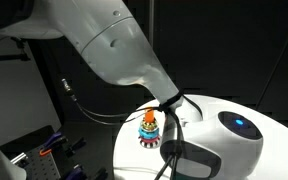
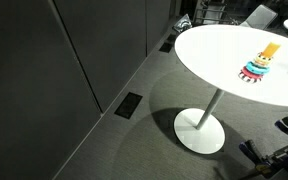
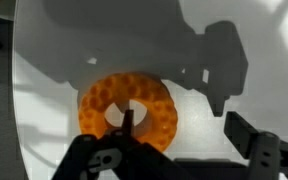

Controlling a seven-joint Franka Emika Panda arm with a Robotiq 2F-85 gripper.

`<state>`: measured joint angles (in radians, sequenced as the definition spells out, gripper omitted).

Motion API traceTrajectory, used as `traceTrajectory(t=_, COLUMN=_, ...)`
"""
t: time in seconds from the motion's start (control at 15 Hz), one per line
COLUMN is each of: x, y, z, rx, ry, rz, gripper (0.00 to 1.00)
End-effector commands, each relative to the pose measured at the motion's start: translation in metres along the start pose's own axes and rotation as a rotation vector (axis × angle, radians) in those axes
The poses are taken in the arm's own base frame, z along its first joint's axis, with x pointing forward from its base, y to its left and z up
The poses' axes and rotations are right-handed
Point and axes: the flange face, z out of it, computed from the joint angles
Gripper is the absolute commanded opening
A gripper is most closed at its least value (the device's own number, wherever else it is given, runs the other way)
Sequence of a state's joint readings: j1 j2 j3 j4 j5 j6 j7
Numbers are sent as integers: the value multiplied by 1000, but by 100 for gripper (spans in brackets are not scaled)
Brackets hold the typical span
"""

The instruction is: Put the orange ring around the orange block

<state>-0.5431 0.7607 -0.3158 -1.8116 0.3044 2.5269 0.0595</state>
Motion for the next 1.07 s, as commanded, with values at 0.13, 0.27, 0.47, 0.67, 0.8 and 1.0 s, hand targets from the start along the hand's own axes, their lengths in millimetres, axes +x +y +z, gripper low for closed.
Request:
traceTrajectory(t=0.13, x=9, y=0, z=-4, rx=-1, ry=5, rz=15, gripper=42)
traceTrajectory(t=0.27, x=7, y=-1, z=-13, rx=7, ry=7, rz=10, gripper=27)
traceTrajectory(t=0.47, x=-1, y=-7, z=-35, rx=17, ry=10, rz=-13, gripper=4)
traceTrajectory(t=0.67, x=-9, y=-20, z=-63, rx=21, ry=0, rz=-44, gripper=4)
traceTrajectory(t=0.8, x=-16, y=-34, z=-84, rx=22, ry=-10, rz=-77, gripper=4)
traceTrajectory(t=1.0, x=-32, y=-57, z=-116, rx=20, ry=-40, rz=-166, gripper=6)
